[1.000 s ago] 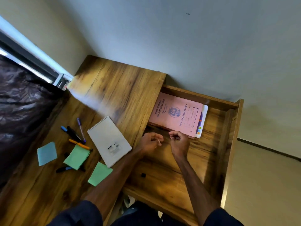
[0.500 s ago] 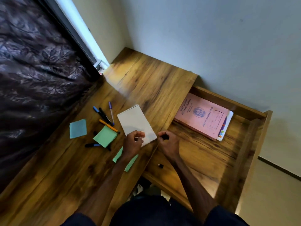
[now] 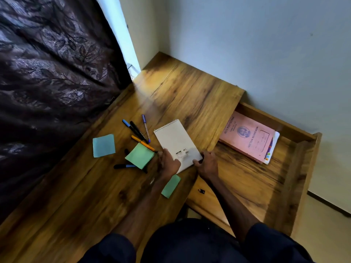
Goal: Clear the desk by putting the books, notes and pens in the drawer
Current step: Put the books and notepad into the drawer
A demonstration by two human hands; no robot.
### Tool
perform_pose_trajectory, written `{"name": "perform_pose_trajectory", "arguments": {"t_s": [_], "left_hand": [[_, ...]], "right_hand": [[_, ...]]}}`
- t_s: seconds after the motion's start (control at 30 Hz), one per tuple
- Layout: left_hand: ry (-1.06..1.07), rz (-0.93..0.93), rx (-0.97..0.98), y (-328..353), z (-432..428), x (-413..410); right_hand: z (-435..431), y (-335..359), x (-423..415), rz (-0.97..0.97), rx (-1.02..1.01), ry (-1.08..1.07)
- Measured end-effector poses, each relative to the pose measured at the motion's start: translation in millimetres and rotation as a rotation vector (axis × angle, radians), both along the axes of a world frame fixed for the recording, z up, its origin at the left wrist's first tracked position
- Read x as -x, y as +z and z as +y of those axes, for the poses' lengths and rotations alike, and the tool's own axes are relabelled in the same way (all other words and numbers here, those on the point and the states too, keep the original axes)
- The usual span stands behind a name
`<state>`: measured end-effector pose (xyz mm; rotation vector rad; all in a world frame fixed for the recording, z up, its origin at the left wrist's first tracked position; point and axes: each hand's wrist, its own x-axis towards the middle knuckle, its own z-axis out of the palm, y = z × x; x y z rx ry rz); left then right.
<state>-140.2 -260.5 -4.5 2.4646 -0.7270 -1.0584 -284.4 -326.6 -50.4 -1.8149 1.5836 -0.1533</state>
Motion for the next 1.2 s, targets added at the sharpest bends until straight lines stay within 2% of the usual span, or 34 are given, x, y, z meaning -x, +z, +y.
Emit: {"name": "perform_pose_trajectory", "arguments": {"t_s": [0.2,0.27,0.43,0.57,0.7,0.87,1.03,1.2], "left_hand": [[-0.142,-0.034,-0.011,-6.4,5.5,11.4],[-0.205,-0.057,-0.012,-6.7,10.0,17.9],[-0.364,-0.049,0.035,-8.9,15.4,40.3],[-0.401,0.008,0.028,-10.8,9.7,52.4],[-0.402,0.049,0.041,-12.2,-4.8,57.0],[-0.388,0.102,0.088,-11.3,-20.0,61.1],[-0.343,0.106,0.161,-12.0,-38.6,73.6],[-0.326,0.2,0.161,-12.5,-56.7,98.8]], "right_hand": [[4.0,-7.7,19.5,-0.016,0.03,-0.095],[6.0,-11.0,29.3,-0.097,-0.021,-0.181],[12.5,-11.4,45.9,-0.558,-0.51,-0.582],[7.1,-6.1,60.9,-0.567,-0.689,-0.598],[-1.8,-5.0,69.6,-0.585,-0.586,-0.627],[-15.5,6.3,94.2,-0.599,-0.329,-0.573],[-36.0,11.5,148.1,-0.718,-0.386,-0.74],[-41.7,2.5,209.5,-0.711,-0.325,-0.944]]}}
